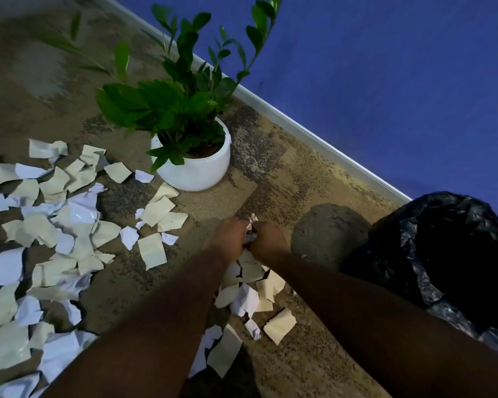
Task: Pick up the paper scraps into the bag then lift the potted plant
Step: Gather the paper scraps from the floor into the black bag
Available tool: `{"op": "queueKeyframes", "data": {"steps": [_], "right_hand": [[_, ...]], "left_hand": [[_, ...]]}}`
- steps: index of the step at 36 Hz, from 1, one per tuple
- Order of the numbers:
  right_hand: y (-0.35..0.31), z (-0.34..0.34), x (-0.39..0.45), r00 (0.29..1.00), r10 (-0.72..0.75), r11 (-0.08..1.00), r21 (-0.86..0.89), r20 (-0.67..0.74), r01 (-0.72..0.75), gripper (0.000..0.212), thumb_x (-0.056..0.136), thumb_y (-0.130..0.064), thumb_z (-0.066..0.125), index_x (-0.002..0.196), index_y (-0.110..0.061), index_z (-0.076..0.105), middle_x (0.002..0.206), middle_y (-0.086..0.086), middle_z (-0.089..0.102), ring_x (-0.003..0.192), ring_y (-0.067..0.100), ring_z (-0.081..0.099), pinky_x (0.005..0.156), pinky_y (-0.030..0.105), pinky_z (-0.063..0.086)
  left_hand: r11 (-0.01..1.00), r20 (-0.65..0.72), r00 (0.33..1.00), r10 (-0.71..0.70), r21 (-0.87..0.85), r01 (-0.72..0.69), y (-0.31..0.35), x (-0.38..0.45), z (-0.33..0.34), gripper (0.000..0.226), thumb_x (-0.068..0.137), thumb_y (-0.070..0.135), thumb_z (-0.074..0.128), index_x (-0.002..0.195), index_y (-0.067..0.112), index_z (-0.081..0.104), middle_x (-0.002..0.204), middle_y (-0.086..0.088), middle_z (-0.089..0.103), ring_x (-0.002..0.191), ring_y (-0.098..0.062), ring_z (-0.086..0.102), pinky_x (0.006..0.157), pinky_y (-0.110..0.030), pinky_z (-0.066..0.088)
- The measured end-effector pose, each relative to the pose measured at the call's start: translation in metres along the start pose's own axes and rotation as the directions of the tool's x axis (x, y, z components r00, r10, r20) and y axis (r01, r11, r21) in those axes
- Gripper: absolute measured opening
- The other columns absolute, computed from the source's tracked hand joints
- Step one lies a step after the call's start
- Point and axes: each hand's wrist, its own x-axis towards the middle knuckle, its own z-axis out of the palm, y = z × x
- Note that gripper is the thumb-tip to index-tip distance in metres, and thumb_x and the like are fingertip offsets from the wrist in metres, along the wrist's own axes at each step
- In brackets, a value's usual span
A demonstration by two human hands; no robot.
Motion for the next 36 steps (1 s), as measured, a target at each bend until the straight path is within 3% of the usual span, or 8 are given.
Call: {"op": "queueKeyframes", "data": {"steps": [5,8,14,20,22,25,28,36], "right_hand": [[-0.008,-0.022,-0.009,0.998,-0.029,1.000,-0.009,-0.054,0.029,0.018,0.086,-0.006,0.060,0.100,-0.011,0.070,0.096,0.007,0.065,0.088,0.021,0.058,0.069,0.027,0.037],[-0.013,-0.040,-0.018,0.995,-0.051,0.998,-0.033,-0.084,0.048,0.018,0.086,-0.007,0.059,0.100,-0.009,0.071,0.100,0.011,0.069,0.092,0.026,0.062,0.074,0.030,0.046],[-0.010,-0.088,-0.044,0.976,-0.076,0.995,0.045,-0.206,0.087,0.015,0.079,-0.007,0.065,0.074,-0.020,0.061,0.077,-0.001,0.060,0.075,0.019,0.059,0.065,0.024,0.039],[0.008,-0.132,-0.067,0.943,-0.114,0.992,0.009,-0.312,0.123,0.012,0.081,-0.009,0.065,0.087,-0.018,0.068,0.083,-0.003,0.061,0.074,0.013,0.056,0.064,0.022,0.041],[0.016,-0.144,-0.072,0.929,-0.106,0.993,0.010,-0.355,0.117,0.016,0.082,-0.006,0.066,0.094,-0.017,0.069,0.084,-0.007,0.057,0.071,0.008,0.054,0.057,0.015,0.036],[0.027,-0.165,-0.081,0.883,-0.104,0.994,-0.029,-0.458,0.103,0.019,0.086,-0.007,0.065,0.102,-0.015,0.068,0.092,-0.002,0.060,0.077,0.011,0.055,0.063,0.017,0.036],[0.041,-0.189,-0.092,0.835,-0.142,0.989,-0.099,-0.532,0.106,0.019,0.085,-0.004,0.060,0.101,-0.012,0.068,0.102,0.010,0.064,0.088,0.026,0.061,0.071,0.026,0.037],[0.096,-0.234,-0.129,0.691,-0.201,0.979,-0.167,-0.694,0.117,0.019,0.089,-0.002,0.051,0.081,-0.020,0.054,0.080,0.001,0.048,0.072,0.021,0.050,0.060,0.026,0.028]], "left_hand": [[0.998,-0.069,0.996,0.054,0.015,-0.053,0.014,-0.010,-0.024,0.027,0.095,0.032,0.059,0.112,0.013,0.066,0.107,-0.010,0.065,0.097,-0.024,0.061,0.088,-0.039,0.050],[0.995,-0.097,0.991,0.095,0.053,-0.090,0.029,-0.015,-0.041,0.026,0.096,0.030,0.058,0.114,0.012,0.065,0.110,-0.011,0.065,0.100,-0.027,0.061,0.091,-0.041,0.049],[0.985,-0.171,0.971,0.168,0.078,-0.157,0.073,-0.025,-0.069,0.027,0.095,0.016,0.056,0.121,0.011,0.063,0.119,-0.011,0.065,0.111,-0.028,0.061,0.099,-0.039,0.047],[0.964,-0.314,0.911,0.266,0.059,-0.261,0.118,-0.033,-0.074,0.012,0.086,0.000,0.059,0.094,0.006,0.064,0.091,-0.018,0.067,0.087,-0.036,0.063,0.076,-0.038,0.049],[0.960,-0.343,0.898,0.277,0.068,-0.270,0.135,-0.027,-0.075,0.011,0.085,0.002,0.062,0.093,0.008,0.064,0.090,-0.016,0.067,0.083,-0.033,0.063,0.074,-0.037,0.049],[0.981,-0.386,0.902,0.194,0.058,-0.186,0.166,-0.016,-0.077,0.013,0.089,0.010,0.066,0.103,0.009,0.067,0.100,-0.011,0.069,0.081,-0.022,0.058,0.078,-0.033,0.049],[0.952,-0.484,0.827,0.286,0.049,-0.301,0.193,-0.011,-0.076,0.007,0.089,0.017,0.064,0.094,0.019,0.067,0.092,-0.004,0.070,0.074,-0.020,0.060,0.073,-0.030,0.054],[0.888,-0.556,0.729,0.400,0.039,-0.457,0.271,-0.014,-0.058,0.002,0.086,0.011,0.061,0.086,0.013,0.061,0.090,-0.007,0.063,0.087,-0.026,0.057,0.069,-0.041,0.045]]}}
